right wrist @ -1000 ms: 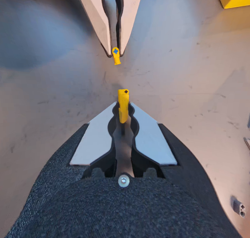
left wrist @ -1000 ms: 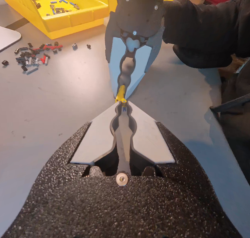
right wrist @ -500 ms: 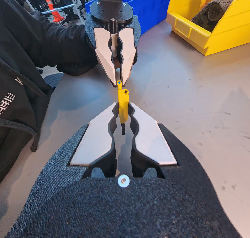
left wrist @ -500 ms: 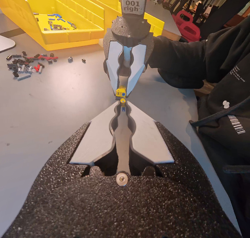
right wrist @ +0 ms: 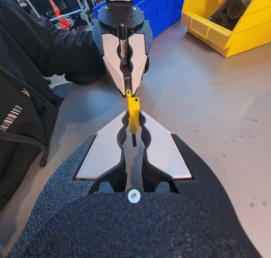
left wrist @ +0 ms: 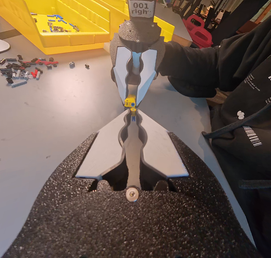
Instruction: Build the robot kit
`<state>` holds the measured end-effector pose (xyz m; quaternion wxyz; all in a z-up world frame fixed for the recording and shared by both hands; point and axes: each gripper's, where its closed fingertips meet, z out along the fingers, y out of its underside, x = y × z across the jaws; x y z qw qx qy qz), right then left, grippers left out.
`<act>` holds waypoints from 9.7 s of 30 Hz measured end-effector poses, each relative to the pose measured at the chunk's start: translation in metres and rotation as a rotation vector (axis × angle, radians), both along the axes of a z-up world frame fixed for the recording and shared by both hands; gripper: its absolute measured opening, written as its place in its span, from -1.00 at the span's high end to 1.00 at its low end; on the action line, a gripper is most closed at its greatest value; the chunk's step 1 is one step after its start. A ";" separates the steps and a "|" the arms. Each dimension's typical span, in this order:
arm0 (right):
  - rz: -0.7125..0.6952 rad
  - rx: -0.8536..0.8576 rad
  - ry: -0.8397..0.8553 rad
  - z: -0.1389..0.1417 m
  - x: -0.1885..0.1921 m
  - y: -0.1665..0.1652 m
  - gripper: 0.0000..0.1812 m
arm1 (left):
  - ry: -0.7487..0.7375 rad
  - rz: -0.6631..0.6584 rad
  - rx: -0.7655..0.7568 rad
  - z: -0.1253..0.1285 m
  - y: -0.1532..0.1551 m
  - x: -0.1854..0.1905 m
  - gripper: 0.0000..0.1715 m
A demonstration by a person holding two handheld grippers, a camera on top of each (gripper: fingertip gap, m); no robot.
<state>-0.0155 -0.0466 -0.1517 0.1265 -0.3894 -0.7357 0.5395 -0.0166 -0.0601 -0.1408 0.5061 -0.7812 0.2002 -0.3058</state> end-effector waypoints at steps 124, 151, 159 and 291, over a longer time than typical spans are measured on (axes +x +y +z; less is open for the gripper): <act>-0.066 0.299 0.349 0.037 0.008 0.002 0.93 | 0.302 0.082 0.386 0.024 0.004 -0.001 0.82; -0.084 0.430 -0.102 -0.055 0.014 0.035 0.92 | 0.401 0.162 0.096 -0.024 0.014 -0.025 0.58; -0.112 0.445 -0.106 -0.057 0.012 0.042 0.84 | 0.292 0.285 0.148 -0.001 0.019 -0.044 0.44; -1.112 0.385 0.547 0.203 -0.219 0.311 1.00 | 0.170 0.806 0.311 0.044 0.017 -0.148 0.26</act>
